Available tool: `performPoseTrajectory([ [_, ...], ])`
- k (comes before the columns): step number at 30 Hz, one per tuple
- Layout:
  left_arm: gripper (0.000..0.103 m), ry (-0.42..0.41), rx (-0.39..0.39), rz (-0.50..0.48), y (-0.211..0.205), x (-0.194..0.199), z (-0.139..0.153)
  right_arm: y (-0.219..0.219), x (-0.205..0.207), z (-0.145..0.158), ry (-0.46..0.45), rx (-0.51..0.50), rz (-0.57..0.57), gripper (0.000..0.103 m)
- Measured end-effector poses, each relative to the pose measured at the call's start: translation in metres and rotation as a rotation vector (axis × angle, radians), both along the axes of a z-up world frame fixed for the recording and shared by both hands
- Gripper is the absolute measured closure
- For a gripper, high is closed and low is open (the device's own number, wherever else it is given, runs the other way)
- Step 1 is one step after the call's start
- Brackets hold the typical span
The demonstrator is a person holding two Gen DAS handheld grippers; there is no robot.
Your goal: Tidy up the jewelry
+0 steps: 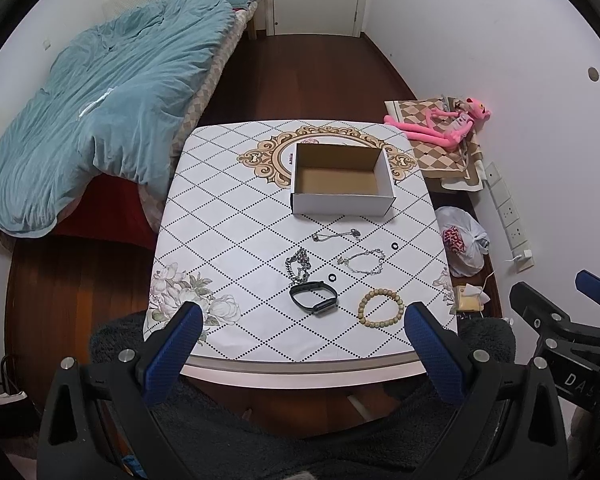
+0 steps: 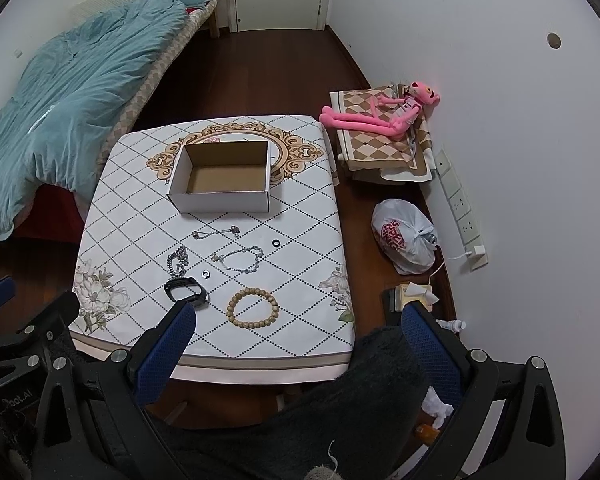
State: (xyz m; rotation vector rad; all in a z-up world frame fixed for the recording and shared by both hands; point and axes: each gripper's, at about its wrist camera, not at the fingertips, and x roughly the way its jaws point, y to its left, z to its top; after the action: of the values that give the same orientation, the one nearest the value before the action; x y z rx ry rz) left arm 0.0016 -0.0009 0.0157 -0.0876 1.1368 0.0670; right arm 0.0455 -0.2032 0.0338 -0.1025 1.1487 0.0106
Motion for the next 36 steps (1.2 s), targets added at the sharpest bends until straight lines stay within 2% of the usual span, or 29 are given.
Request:
performPoseTrajectory([
  [36,0.0,-0.03,-0.001,0.001,0.005,-0.003,0.013,-0.002,0.0,0.01,-0.026,0.003,0.004,0.0],
])
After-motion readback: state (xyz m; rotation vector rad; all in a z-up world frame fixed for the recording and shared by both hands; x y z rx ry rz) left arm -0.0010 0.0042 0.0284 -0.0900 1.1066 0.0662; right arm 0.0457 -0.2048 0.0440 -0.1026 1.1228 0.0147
